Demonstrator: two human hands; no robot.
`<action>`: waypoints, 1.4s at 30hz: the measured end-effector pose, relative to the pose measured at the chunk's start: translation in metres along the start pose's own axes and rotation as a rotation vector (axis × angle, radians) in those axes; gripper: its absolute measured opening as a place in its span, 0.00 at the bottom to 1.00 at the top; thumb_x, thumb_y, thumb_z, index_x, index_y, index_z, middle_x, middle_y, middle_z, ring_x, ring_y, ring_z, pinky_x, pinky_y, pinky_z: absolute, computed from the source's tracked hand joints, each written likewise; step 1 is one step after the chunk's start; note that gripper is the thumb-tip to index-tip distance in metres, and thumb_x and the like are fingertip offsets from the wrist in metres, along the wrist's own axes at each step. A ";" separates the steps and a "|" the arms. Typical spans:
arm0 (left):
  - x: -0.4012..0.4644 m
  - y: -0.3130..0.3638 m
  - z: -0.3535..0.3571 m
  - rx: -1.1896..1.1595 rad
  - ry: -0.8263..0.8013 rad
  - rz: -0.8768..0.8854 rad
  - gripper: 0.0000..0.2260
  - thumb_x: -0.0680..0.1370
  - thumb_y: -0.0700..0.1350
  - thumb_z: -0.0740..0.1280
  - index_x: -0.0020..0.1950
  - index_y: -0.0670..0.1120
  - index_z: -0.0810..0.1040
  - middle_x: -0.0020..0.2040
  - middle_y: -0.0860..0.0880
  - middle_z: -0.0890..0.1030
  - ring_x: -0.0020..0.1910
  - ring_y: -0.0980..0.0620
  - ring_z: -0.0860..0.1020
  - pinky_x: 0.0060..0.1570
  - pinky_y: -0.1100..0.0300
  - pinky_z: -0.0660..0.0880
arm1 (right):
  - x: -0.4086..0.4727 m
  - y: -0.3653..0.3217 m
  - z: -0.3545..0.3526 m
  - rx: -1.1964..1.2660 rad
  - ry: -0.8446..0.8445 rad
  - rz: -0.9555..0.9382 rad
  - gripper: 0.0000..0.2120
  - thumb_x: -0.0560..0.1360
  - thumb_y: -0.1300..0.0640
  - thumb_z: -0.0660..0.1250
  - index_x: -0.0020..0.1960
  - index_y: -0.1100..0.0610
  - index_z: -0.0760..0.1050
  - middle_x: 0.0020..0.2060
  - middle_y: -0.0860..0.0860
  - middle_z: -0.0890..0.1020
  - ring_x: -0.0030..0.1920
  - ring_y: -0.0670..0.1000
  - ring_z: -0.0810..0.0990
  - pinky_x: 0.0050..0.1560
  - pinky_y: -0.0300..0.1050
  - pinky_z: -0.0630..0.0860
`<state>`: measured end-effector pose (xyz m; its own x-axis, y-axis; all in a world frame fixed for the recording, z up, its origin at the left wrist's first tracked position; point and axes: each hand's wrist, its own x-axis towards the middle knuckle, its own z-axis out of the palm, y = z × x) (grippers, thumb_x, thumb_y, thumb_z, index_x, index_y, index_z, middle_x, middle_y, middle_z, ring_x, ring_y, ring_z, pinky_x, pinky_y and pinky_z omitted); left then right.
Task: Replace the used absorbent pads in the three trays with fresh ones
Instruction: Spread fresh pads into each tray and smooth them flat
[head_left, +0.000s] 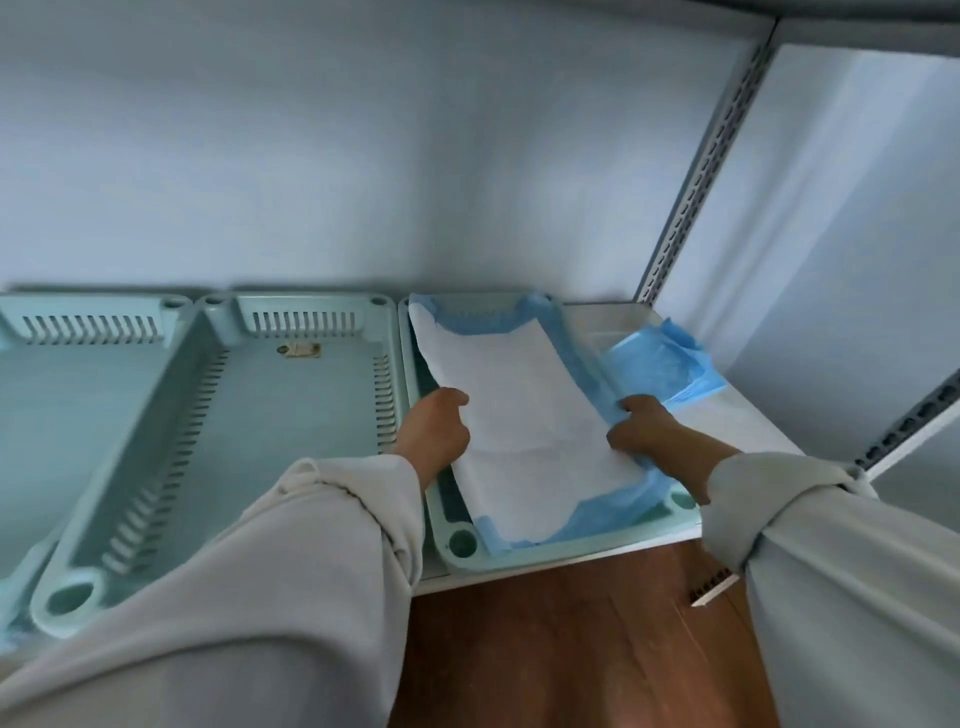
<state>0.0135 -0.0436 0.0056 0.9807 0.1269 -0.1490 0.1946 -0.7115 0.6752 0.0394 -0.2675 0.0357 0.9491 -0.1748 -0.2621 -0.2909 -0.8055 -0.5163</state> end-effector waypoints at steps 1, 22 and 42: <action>0.001 0.000 0.003 0.045 0.002 0.006 0.24 0.77 0.34 0.57 0.73 0.46 0.67 0.70 0.45 0.71 0.67 0.45 0.71 0.65 0.56 0.68 | 0.003 0.005 0.003 -0.031 -0.010 0.010 0.25 0.75 0.66 0.63 0.70 0.63 0.64 0.65 0.62 0.71 0.66 0.61 0.70 0.66 0.49 0.68; 0.018 -0.001 0.019 1.170 -0.296 0.194 0.38 0.74 0.67 0.59 0.73 0.41 0.63 0.70 0.38 0.67 0.72 0.39 0.61 0.72 0.39 0.41 | 0.014 0.004 0.015 -0.602 0.102 -0.188 0.20 0.77 0.60 0.57 0.68 0.52 0.68 0.62 0.53 0.76 0.61 0.55 0.77 0.60 0.47 0.72; 0.005 0.027 0.022 0.977 -0.731 0.245 0.20 0.75 0.53 0.69 0.59 0.41 0.78 0.58 0.44 0.81 0.48 0.48 0.77 0.54 0.55 0.74 | 0.009 0.010 0.016 -0.876 0.184 -0.384 0.15 0.76 0.60 0.60 0.62 0.52 0.74 0.63 0.52 0.70 0.65 0.54 0.69 0.60 0.46 0.70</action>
<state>0.0227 -0.0772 0.0070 0.6871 -0.2733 -0.6732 -0.3958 -0.9178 -0.0313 0.0434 -0.2676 0.0150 0.9863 0.1619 -0.0330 0.1648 -0.9488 0.2693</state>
